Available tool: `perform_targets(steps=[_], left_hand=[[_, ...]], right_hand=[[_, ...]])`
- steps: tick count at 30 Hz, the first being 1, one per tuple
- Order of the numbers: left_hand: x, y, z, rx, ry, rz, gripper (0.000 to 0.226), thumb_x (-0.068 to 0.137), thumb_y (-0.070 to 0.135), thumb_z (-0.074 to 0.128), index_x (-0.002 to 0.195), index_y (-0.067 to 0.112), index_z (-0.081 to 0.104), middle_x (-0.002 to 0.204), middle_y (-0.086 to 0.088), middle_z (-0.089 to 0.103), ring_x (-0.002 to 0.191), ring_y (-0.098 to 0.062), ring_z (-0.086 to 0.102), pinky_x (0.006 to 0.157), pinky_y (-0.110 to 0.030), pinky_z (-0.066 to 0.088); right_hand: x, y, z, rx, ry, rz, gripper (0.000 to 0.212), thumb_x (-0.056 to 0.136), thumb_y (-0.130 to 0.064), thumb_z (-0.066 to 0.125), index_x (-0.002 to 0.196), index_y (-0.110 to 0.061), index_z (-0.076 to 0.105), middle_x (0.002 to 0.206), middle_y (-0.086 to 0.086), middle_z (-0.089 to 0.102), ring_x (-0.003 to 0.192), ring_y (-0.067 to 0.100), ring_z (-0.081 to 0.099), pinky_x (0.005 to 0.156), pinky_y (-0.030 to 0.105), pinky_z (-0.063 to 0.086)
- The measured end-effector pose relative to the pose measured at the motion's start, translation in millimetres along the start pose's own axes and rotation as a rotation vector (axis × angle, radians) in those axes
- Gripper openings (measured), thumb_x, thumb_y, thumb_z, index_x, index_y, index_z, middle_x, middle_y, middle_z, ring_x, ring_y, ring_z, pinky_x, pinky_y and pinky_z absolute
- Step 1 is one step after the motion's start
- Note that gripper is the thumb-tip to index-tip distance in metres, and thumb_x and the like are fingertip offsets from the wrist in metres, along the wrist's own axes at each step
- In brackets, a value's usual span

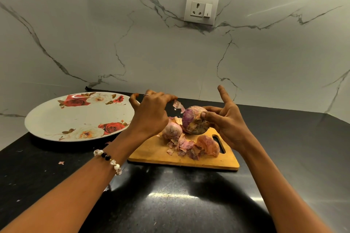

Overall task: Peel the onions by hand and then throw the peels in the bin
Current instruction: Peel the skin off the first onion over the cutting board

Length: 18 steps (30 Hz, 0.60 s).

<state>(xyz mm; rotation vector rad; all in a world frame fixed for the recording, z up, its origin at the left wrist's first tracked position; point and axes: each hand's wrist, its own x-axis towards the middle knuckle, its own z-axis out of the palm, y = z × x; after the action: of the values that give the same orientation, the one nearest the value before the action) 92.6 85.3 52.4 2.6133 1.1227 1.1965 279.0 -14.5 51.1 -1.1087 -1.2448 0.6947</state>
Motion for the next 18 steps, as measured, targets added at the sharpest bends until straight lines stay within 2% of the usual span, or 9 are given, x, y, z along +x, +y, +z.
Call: perform_targets(steps=[4, 6, 10, 12, 14, 18], left_hand=[[0.6, -2.6, -1.9, 0.033, 0.017, -0.073, 0.027, 0.097, 0.033, 0.050, 0.120, 0.029, 0.064, 0.119, 0.005, 0.064, 0.124, -0.016, 0.043, 0.108, -0.051, 0.010], [0.8, -3.2, -1.5, 0.083, 0.038, -0.103, 0.032, 0.095, 0.043, 0.049, 0.119, 0.028, 0.064, 0.125, 0.005, 0.061, 0.127, -0.018, 0.040, 0.108, -0.054, 0.012], [3.7, -3.3, -1.4, 0.041, 0.115, -0.107, 0.047, 0.094, 0.046, 0.050, 0.137, 0.027, 0.050, 0.142, 0.002, 0.048, 0.134, -0.020, 0.032, 0.107, -0.051, 0.016], [4.6, -1.0, -3.1, -0.179, 0.038, -0.049, 0.059, 0.086, 0.058, 0.053, 0.138, 0.029, 0.049, 0.138, 0.003, 0.053, 0.130, -0.019, 0.040, 0.107, -0.050, 0.026], [2.4, 4.2, -5.9, -0.425, -0.091, -0.012, 0.078, 0.073, 0.070, 0.054, 0.139, 0.031, 0.045, 0.131, 0.005, 0.059, 0.124, -0.016, 0.049, 0.103, -0.057, 0.035], [-1.5, 10.6, -6.6, -0.442, -0.270, 0.018, 0.092, 0.065, 0.069, 0.062, 0.145, 0.034, 0.033, 0.124, 0.007, 0.063, 0.124, -0.015, 0.051, 0.105, -0.062, 0.030]], right_hand=[[0.9, 0.6, -0.6, -0.011, -0.002, -0.008, 0.111, 0.070, -0.007, 0.069, 0.156, -0.024, 0.000, 0.086, 0.010, 0.074, 0.088, 0.023, 0.071, 0.086, 0.038, 0.058], [0.7, 0.6, -0.8, -0.038, 0.000, -0.022, 0.111, 0.070, -0.008, 0.069, 0.155, -0.024, 0.000, 0.085, 0.009, 0.074, 0.088, 0.022, 0.071, 0.088, 0.039, 0.057], [0.9, 0.7, -0.8, -0.107, -0.003, -0.048, 0.114, 0.069, -0.012, 0.071, 0.155, -0.023, -0.002, 0.084, 0.005, 0.075, 0.090, 0.021, 0.071, 0.090, 0.035, 0.056], [0.7, 1.2, -0.4, -0.103, -0.009, -0.048, 0.114, 0.069, -0.012, 0.071, 0.156, -0.024, -0.002, 0.086, 0.006, 0.074, 0.091, 0.022, 0.071, 0.089, 0.036, 0.056], [0.0, 1.8, 0.4, -0.090, -0.023, -0.054, 0.112, 0.070, -0.011, 0.071, 0.155, -0.025, -0.001, 0.088, 0.008, 0.074, 0.092, 0.024, 0.071, 0.088, 0.035, 0.057], [0.4, 2.3, 0.6, -0.050, -0.026, -0.067, 0.116, 0.071, -0.019, 0.076, 0.156, -0.026, -0.002, 0.097, 0.012, 0.074, 0.099, 0.030, 0.070, 0.088, 0.037, 0.057]])
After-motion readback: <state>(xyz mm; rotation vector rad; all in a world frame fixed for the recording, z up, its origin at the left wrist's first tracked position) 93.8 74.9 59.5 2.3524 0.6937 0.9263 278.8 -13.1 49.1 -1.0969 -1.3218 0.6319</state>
